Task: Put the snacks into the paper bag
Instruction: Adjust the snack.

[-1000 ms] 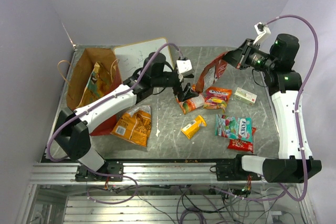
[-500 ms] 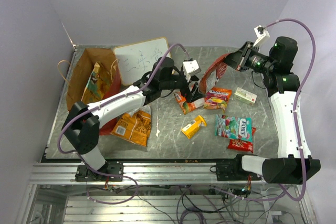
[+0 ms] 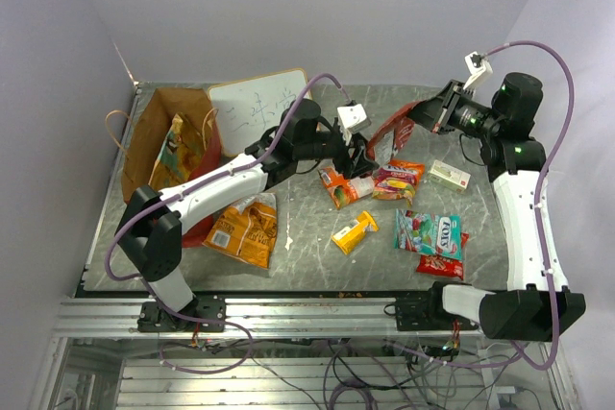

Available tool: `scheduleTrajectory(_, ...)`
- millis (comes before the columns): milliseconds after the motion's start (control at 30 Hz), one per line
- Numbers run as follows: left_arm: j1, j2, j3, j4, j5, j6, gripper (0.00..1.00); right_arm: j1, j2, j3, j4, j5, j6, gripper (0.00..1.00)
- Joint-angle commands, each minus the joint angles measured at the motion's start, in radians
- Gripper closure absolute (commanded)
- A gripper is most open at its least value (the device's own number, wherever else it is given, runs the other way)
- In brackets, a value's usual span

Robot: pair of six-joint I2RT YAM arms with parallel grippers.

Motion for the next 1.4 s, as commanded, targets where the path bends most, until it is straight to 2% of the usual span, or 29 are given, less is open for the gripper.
scheduleTrajectory(0, -0.008, -0.002, 0.052, 0.001, 0.032, 0.0, 0.46, -0.017, -0.031, -0.007, 0.045, -0.019, 0.013, 1.0)
scheduleTrajectory(133, -0.006, -0.01, 0.067, -0.026, 0.022, 0.017, 0.63, -0.019, -0.04, -0.024, 0.043, -0.01, -0.024, 1.0)
scheduleTrajectory(333, -0.003, -0.059, 0.074, -0.102, -0.018, 0.096, 0.92, -0.019, -0.04, -0.023, 0.0, 0.021, -0.178, 0.98)
scheduleTrajectory(433, 0.004, -0.11, 0.07, -0.155, -0.036, 0.146, 0.93, -0.019, -0.019, 0.003, -0.07, 0.012, -0.314, 0.88)
scheduleTrajectory(600, 0.01, -0.189, 0.08, -0.284, -0.083, 0.238, 0.93, -0.019, 0.035, 0.052, -0.203, -0.075, -0.499, 0.65)
scheduleTrajectory(833, 0.019, -0.252, 0.177, -0.582, -0.244, 0.334, 0.93, -0.019, 0.074, 0.157, -0.414, -0.179, -0.722, 0.29)
scheduleTrajectory(1033, 0.038, -0.313, 0.296, -0.811, -0.405, 0.375, 0.93, -0.019, 0.032, 0.19, -0.494, -0.205, -0.854, 0.22)
scheduleTrajectory(1167, 0.076, -0.4, 0.352, -0.91, -0.422, 0.401, 0.93, -0.019, 0.002, 0.127, -0.471, -0.17, -0.878, 0.21)
scheduleTrajectory(1367, 0.215, -0.506, 0.441, -1.037, -0.403, 0.416, 0.93, -0.019, -0.001, 0.002, -0.413, -0.118, -0.895, 0.22)
